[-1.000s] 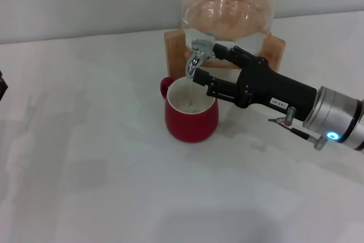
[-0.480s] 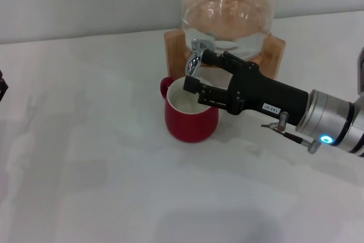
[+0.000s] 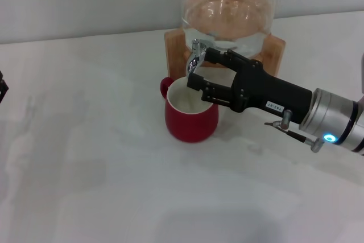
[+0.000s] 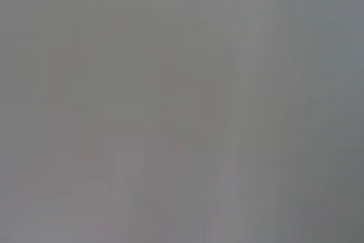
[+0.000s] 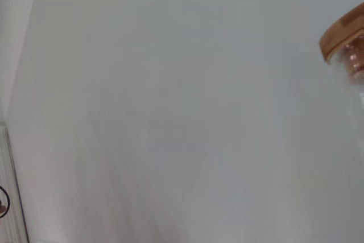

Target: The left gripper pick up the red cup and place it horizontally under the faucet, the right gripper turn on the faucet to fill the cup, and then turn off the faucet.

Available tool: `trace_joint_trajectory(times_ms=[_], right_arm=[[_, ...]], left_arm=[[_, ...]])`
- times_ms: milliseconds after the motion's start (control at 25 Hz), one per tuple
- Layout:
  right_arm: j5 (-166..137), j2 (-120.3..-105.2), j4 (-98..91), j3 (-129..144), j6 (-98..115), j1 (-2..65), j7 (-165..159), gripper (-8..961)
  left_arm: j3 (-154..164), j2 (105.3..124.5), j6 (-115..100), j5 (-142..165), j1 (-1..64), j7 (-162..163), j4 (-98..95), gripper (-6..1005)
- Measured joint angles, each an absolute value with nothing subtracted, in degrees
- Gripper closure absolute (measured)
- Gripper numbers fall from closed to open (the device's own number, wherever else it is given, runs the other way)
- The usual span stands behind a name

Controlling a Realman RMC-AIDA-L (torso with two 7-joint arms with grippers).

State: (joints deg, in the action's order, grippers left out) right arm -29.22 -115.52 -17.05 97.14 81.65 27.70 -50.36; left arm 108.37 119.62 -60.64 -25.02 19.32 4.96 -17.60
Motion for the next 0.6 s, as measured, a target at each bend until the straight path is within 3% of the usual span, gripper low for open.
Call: trace_joint_trajectory(times_ms=[600], right_arm=[[-29.1,-115.07,-17.2,93.8,84.9,23.1,-50.0,85]], left_arm=[[108.4,119.48,-60.6,-25.2,19.4,4.9,-16.9,114]])
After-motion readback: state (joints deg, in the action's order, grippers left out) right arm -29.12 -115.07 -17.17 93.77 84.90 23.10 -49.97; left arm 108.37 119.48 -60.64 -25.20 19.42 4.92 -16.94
